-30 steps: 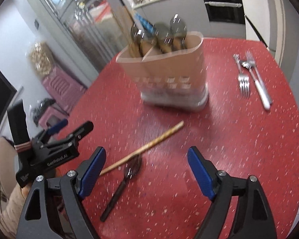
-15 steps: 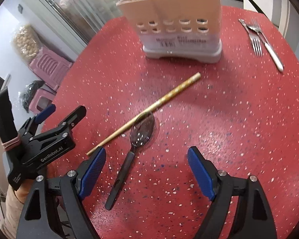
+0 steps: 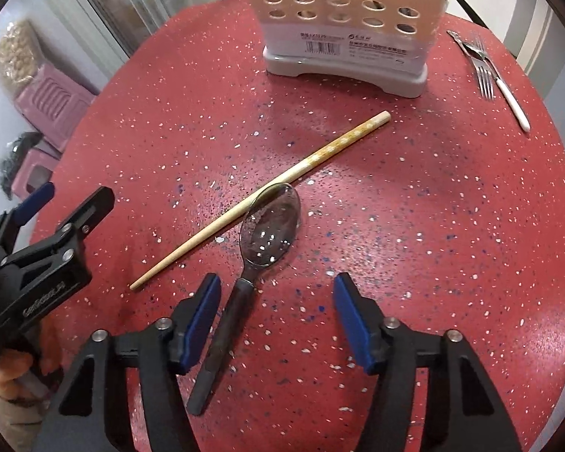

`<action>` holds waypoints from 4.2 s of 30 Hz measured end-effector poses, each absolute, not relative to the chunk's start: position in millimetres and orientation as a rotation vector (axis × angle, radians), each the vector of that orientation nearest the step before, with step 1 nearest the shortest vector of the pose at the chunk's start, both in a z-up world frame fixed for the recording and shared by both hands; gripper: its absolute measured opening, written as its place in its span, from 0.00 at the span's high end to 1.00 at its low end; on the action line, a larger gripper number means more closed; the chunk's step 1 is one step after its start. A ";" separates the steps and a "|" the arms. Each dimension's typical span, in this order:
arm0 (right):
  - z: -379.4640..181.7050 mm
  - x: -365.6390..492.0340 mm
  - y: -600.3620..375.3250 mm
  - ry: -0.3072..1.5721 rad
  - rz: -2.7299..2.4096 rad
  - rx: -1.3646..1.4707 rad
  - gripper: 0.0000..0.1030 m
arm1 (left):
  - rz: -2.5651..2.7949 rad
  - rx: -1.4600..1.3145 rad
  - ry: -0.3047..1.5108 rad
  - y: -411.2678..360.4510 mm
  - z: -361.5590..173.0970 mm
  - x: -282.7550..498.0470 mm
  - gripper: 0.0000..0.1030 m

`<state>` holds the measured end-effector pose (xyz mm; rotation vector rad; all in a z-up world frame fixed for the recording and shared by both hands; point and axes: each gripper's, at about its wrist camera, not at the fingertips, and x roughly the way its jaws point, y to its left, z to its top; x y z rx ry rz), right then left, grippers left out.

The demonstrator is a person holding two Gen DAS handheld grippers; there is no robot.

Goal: Organize utensils
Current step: 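Grasp the last dark spoon with the right tool while the left tool grasps the yellow-patterned chopstick, then carry the spoon with the right tool while the left tool carries the chopstick into the beige holder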

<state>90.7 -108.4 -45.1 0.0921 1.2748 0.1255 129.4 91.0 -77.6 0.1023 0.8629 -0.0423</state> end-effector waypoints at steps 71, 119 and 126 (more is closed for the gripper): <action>20.9 73.6 -222.2 1.017 0.182 0.254 0.88 | -0.377 0.052 0.791 -31.3 -16.1 130.7 0.70; 132.5 172.6 -256.1 0.714 0.291 0.320 0.88 | -0.227 -0.105 0.475 -23.1 92.7 204.9 0.70; 143.5 200.2 -253.3 0.626 0.313 0.317 0.88 | -0.202 -0.150 0.421 -25.1 109.0 231.7 0.70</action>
